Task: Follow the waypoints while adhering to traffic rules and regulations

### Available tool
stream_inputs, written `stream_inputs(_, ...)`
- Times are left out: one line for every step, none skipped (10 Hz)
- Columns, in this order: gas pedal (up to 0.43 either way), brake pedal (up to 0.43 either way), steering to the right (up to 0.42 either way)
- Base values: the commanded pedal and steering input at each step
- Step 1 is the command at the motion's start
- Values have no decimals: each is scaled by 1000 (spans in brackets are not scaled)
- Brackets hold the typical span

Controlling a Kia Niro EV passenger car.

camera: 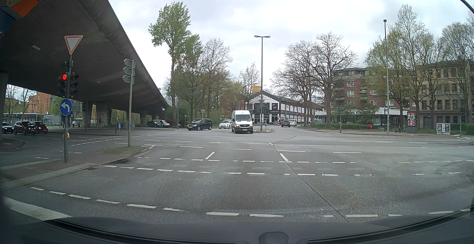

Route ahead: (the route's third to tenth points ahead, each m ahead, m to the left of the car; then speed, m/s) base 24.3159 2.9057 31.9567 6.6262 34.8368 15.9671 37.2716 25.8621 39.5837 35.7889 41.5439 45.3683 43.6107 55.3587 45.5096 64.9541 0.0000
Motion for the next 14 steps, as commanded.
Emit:
stream_inputs(0,274,-11)
stream_inputs(0,280,-11)
stream_inputs(0,274,-11)
stream_inputs(0,280,-11)
stream_inputs(0,280,-11)
stream_inputs(0,274,-11)
stream_inputs(0,280,-11)
stream_inputs(0,280,-11)
stream_inputs(0,274,-11)
stream_inputs(0,280,-11)
stream_inputs(0,280,-11)
stream_inputs(0,274,-11)
stream_inputs(0,280,-11)
stream_inputs(0,280,-11)
